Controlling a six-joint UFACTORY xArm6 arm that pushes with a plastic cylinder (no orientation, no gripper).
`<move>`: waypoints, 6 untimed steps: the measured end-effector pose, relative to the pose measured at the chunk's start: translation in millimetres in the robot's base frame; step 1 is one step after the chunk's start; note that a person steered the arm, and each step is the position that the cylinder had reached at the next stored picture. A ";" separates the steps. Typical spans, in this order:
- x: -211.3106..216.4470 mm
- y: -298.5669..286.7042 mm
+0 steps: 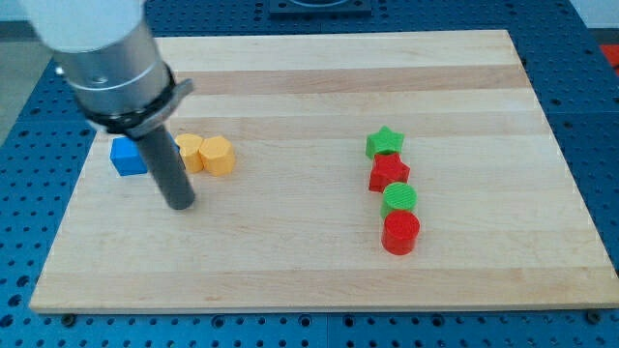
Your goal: Move the yellow heart a bit up and left
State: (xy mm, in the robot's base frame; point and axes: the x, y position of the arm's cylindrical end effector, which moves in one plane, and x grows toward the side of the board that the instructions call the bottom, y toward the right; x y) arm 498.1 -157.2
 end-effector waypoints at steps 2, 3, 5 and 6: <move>-46.5 8.3; -69.2 3.9; -102.9 -9.6; -106.6 -28.3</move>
